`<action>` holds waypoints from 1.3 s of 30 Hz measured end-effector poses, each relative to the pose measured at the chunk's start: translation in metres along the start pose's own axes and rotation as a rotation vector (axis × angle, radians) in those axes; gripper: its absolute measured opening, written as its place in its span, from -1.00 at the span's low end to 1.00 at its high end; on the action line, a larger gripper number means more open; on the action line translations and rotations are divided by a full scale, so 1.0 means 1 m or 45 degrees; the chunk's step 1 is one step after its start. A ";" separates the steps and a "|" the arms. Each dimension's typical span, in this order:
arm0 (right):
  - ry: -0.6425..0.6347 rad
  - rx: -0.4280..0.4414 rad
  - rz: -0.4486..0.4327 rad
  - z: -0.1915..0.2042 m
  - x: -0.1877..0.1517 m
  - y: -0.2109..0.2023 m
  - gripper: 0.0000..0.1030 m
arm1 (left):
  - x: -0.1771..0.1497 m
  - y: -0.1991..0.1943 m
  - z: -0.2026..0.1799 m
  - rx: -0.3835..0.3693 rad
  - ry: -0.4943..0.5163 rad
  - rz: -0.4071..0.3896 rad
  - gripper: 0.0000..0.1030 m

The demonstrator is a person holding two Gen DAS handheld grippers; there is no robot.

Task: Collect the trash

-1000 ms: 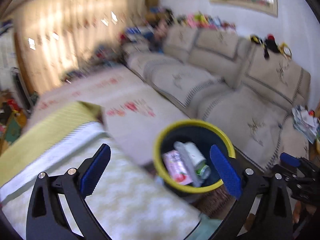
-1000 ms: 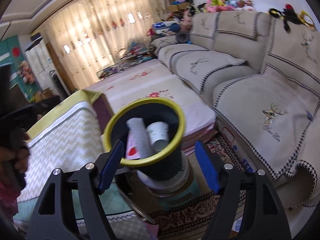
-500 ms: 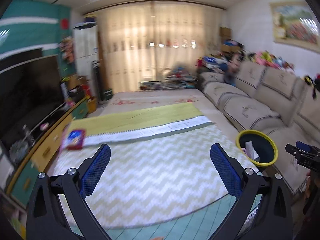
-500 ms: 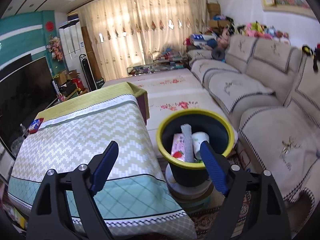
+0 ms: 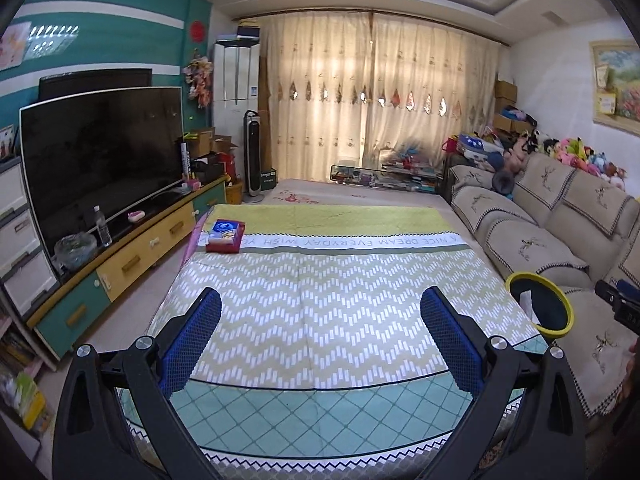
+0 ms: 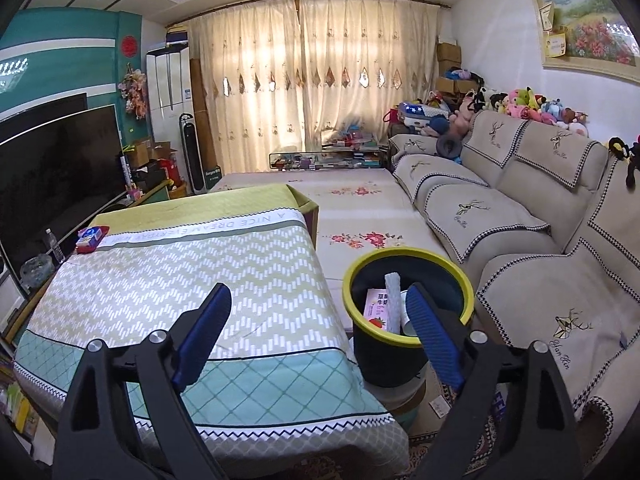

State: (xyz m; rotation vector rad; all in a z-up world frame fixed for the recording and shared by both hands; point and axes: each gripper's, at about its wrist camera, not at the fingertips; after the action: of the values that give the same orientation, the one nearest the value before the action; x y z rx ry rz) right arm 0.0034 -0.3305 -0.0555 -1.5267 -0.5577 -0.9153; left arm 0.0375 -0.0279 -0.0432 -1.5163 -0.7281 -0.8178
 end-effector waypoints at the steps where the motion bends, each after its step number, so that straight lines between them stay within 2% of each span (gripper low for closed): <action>1: -0.002 0.002 -0.001 0.001 -0.001 -0.001 0.64 | -0.001 -0.002 0.003 0.003 -0.013 -0.004 0.91; 16: 0.037 0.034 0.018 -0.007 -0.003 0.008 0.64 | 0.014 -0.004 -0.017 0.004 -0.001 -0.020 0.91; 39: 0.042 0.046 0.038 -0.007 -0.004 0.016 0.66 | 0.016 -0.004 -0.018 -0.005 -0.009 -0.021 0.91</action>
State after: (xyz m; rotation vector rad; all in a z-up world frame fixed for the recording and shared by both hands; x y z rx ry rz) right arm 0.0116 -0.3396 -0.0684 -1.4811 -0.5235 -0.9014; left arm 0.0417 -0.0458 -0.0272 -1.5189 -0.7458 -0.8273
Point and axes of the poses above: each gripper's, at about its wrist camera, not at the fingertips, and y roughly the way its jaws point, z to its left, x to its top, and after that the axes turned 7 degrees about z, right-handed
